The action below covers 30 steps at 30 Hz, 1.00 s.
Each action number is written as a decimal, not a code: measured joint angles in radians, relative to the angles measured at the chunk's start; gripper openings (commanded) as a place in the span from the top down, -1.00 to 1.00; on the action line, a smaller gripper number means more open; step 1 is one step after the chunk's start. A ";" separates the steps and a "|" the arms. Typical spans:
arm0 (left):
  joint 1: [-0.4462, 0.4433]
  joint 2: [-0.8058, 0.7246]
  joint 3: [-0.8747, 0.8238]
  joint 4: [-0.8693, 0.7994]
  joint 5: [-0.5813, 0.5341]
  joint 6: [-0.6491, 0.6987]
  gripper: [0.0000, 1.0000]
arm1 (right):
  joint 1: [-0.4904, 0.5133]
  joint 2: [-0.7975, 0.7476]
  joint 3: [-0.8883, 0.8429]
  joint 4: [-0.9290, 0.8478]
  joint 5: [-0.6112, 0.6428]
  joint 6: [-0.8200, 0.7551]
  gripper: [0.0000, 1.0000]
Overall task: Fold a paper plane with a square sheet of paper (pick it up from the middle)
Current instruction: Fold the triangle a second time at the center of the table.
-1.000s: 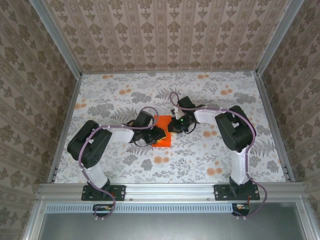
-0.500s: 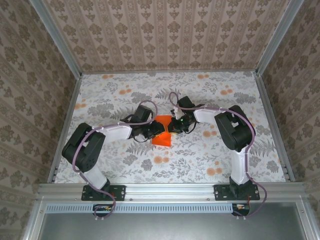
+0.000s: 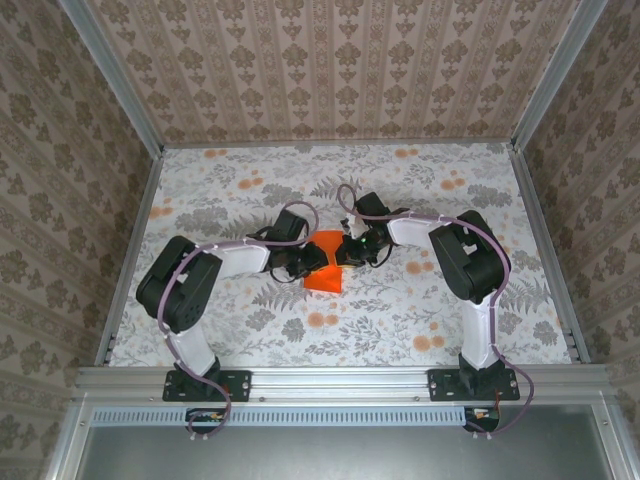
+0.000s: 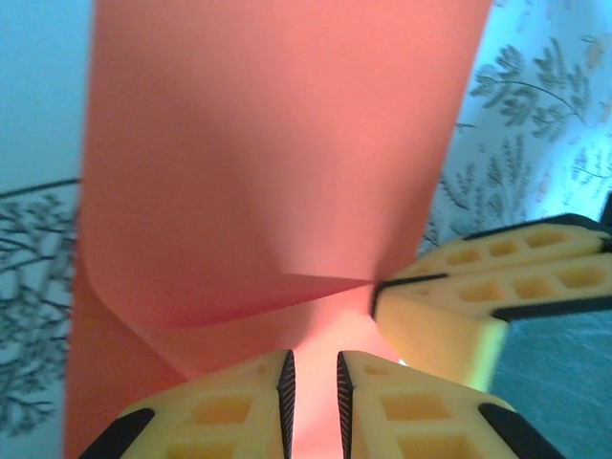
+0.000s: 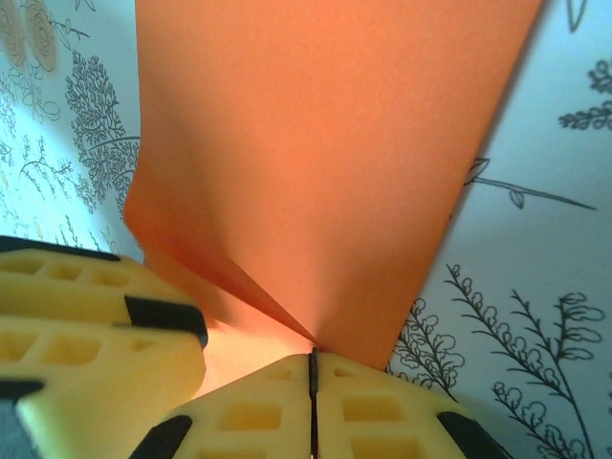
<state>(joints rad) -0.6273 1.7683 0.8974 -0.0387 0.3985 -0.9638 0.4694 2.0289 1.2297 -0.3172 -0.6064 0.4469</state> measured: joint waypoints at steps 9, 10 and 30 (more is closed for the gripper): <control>0.014 -0.002 -0.029 0.016 -0.023 -0.005 0.64 | 0.000 0.000 0.008 -0.011 0.000 0.000 0.82; 0.014 -0.002 -0.031 0.018 -0.023 -0.006 0.64 | 0.000 0.000 0.011 -0.016 0.000 0.000 0.81; 0.014 -0.003 -0.041 0.024 -0.038 -0.018 0.76 | 0.164 -0.210 -0.056 -0.098 0.130 0.088 1.00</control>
<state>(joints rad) -0.6132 1.7653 0.8562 -0.0147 0.3603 -0.9821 0.6334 1.8187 1.1732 -0.4156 -0.4763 0.5350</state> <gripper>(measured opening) 0.121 0.050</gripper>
